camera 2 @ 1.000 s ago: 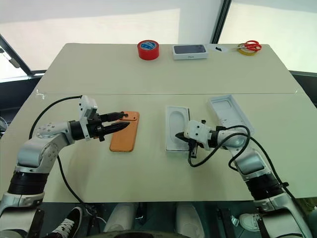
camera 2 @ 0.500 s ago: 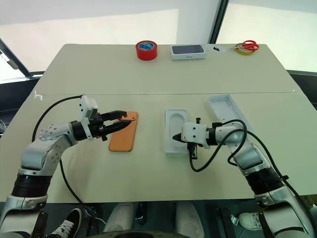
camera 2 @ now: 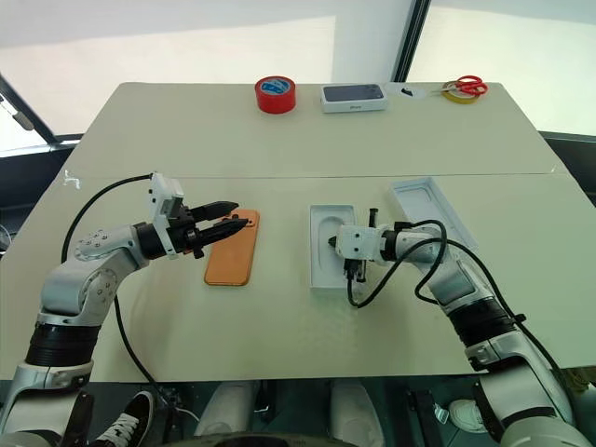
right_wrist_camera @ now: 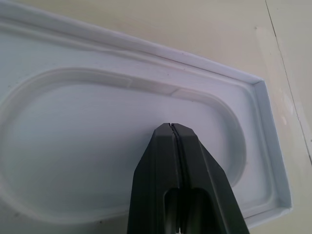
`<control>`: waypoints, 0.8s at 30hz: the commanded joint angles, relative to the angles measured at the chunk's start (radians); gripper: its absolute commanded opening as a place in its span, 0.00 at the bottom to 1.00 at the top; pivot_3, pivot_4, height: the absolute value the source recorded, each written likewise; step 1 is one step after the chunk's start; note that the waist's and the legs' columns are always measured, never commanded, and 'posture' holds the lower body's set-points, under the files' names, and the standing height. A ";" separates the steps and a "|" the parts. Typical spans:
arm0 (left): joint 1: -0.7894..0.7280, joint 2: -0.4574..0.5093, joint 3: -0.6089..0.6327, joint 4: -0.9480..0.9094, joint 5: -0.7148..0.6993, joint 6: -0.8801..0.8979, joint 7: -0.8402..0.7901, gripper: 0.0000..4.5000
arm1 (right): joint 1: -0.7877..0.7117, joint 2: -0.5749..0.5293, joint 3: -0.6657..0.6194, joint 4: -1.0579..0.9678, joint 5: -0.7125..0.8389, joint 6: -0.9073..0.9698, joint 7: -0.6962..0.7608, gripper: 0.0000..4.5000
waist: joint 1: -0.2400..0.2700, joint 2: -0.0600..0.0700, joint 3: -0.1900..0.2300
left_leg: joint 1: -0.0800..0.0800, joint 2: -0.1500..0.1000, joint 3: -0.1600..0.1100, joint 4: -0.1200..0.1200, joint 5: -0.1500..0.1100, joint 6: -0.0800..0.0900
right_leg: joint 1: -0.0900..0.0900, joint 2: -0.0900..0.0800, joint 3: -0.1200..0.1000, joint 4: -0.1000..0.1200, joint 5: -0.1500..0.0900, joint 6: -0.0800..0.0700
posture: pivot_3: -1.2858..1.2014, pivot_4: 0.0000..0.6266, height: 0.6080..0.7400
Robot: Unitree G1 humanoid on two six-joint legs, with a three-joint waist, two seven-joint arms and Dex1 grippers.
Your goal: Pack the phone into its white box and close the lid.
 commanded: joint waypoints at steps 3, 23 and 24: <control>-0.009 0.003 0.033 -0.009 -0.041 0.067 0.033 0.52 | -0.001 0.029 -0.008 -0.012 0.022 0.010 0.003 0.00 | -0.002 0.000 0.000 | 0.001 0.000 0.000 0.001 0.000 0.000 | 0.002 0.000 0.000 0.000 0.000 0.000 | 0.52 0.24 1.00; -0.126 0.081 0.220 0.252 -0.259 0.817 0.259 0.52 | -0.191 0.272 0.158 -0.216 0.068 0.472 0.021 0.00 | -0.001 -0.001 0.001 | 0.000 0.001 -0.002 0.003 0.000 -0.004 | -0.002 0.002 -0.003 0.008 0.000 0.001 | 0.52 0.24 1.00; -0.120 0.084 0.210 0.246 -0.258 0.823 0.255 0.52 | -0.199 0.269 0.179 -0.204 0.051 0.462 0.028 0.00 | -0.002 -0.001 0.001 | 0.000 0.001 -0.002 0.003 0.000 -0.004 | -0.003 0.001 -0.003 0.008 0.000 0.001 | 0.52 0.24 1.00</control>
